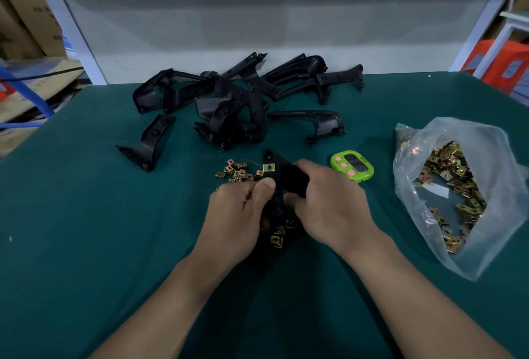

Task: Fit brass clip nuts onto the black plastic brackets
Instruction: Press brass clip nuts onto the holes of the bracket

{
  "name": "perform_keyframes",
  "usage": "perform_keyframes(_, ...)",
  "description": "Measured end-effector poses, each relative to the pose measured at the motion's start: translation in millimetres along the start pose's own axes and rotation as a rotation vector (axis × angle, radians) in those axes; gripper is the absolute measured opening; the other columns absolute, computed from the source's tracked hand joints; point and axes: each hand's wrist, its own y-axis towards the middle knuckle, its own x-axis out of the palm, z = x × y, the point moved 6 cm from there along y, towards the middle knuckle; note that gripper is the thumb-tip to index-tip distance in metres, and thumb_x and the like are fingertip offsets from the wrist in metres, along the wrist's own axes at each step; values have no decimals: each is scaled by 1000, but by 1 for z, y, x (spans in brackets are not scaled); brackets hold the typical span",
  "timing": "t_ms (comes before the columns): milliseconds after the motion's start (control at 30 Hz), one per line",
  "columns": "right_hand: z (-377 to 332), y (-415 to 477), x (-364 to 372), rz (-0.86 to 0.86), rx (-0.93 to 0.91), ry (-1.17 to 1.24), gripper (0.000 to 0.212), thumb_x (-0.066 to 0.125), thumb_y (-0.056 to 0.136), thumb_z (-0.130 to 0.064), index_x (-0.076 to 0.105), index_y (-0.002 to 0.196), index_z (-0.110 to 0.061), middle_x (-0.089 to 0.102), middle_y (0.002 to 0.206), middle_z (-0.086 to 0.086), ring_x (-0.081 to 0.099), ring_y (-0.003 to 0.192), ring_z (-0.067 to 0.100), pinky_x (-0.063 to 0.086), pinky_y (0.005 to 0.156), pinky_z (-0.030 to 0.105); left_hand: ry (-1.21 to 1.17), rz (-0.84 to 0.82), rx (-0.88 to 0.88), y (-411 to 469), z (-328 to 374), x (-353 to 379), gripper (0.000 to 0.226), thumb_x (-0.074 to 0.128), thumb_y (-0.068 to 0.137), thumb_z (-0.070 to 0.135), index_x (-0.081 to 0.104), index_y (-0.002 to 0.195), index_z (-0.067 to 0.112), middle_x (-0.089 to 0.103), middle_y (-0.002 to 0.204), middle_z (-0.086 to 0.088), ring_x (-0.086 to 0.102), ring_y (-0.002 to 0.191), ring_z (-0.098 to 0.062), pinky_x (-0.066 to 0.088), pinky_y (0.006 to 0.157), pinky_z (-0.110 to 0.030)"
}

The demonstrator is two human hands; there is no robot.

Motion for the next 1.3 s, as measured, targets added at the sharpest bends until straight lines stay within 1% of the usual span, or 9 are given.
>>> perform_keyframes(100,-1,-1,0,44,15,-23,23,66,86,-45,49,90,-30,60,69,-10,57,66,22,37,54,32,113,22,19,0,0,-2,58,52,101,49,40,55,17,39,45,3,36,45,-8,31,44,-26)
perform_keyframes(267,2,-2,1,78,54,-64,21,65,84,-39,48,91,-29,58,67,-9,51,63,25,34,53,33,331,143,45,-6,10,-3,48,55,78,72,53,60,27,54,49,14,48,47,-8,30,43,-20)
perform_keyframes(400,1,-3,4,84,64,-89,21,64,84,-35,47,94,-30,61,71,-8,53,66,27,39,58,34,370,148,21,-6,6,1,56,61,78,64,47,51,16,52,44,12,44,39,-8,27,39,-18)
perform_keyframes(700,-1,-5,4,76,61,-91,20,64,85,-30,46,94,-30,59,70,-7,57,68,29,39,59,35,332,105,47,-4,6,6,58,51,81,62,38,45,18,48,42,14,41,39,-9,28,43,-25)
perform_keyframes(800,-1,-3,3,54,74,-46,20,65,84,-33,47,90,-28,61,73,-7,59,71,29,46,62,37,140,44,9,1,0,4,57,63,86,53,42,50,14,40,43,12,36,42,-6,30,44,-23)
perform_keyframes(933,2,1,3,16,102,26,20,66,83,-40,52,89,-28,63,76,-7,61,75,29,52,68,40,-284,-71,-134,9,-6,0,43,70,87,37,52,55,15,47,59,1,44,58,-15,35,59,-32)
perform_keyframes(1033,3,1,5,0,100,50,20,64,81,-43,52,85,-28,63,73,-8,61,72,26,51,65,39,-359,-140,-175,8,-6,1,40,71,94,21,57,57,16,49,61,-1,46,62,-17,37,63,-35)
perform_keyframes(1167,5,4,4,23,106,80,22,64,78,-44,51,82,-27,59,68,-10,57,66,18,40,55,31,-441,-84,-250,8,-5,0,42,65,97,15,57,56,19,51,62,2,46,60,-14,39,61,-29)
perform_keyframes(1300,7,5,6,34,131,102,21,64,81,-41,49,82,-27,59,69,-9,58,68,23,46,60,35,-623,18,-351,6,-6,8,29,62,100,14,57,73,9,56,72,-7,53,66,-18,47,62,-28)
